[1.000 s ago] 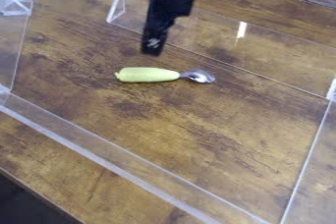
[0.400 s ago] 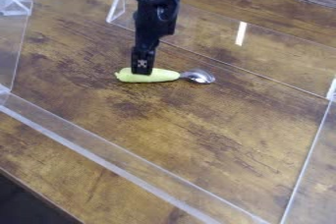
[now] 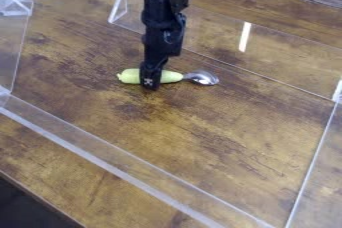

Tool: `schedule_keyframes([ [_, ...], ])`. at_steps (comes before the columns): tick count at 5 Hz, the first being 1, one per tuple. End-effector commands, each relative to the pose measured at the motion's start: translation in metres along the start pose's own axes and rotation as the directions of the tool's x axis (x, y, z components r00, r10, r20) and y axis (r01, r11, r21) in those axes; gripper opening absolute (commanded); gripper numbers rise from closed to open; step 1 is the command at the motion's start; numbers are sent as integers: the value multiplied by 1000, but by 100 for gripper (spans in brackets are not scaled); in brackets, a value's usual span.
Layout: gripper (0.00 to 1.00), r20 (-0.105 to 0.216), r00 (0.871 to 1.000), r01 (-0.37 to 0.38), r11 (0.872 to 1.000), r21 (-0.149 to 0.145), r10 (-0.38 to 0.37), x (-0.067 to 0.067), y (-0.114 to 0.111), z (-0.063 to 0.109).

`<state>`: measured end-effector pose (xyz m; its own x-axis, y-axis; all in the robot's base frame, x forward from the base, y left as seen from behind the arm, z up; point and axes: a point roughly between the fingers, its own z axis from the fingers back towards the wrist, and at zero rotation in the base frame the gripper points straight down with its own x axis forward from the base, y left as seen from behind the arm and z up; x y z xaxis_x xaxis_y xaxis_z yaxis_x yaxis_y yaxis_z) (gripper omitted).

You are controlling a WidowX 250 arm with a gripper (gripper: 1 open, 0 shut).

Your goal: Move the green spoon to the left

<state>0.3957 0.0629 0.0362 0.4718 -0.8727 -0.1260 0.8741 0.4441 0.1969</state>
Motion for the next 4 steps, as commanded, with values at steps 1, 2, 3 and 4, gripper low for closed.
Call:
schedule_keyframes([
  [1, 0, 1, 1000, 1, 997, 76, -1, -7, 25, 16],
  [2, 0, -16, 999, 34, 995, 97, -33, -9, 27, 37],
  [3, 0, -32, 998, 65, 991, 117, -61, -9, 28, 57],
  [4, 0, -50, 997, 63, 990, 130, -57, -20, 35, 81],
])
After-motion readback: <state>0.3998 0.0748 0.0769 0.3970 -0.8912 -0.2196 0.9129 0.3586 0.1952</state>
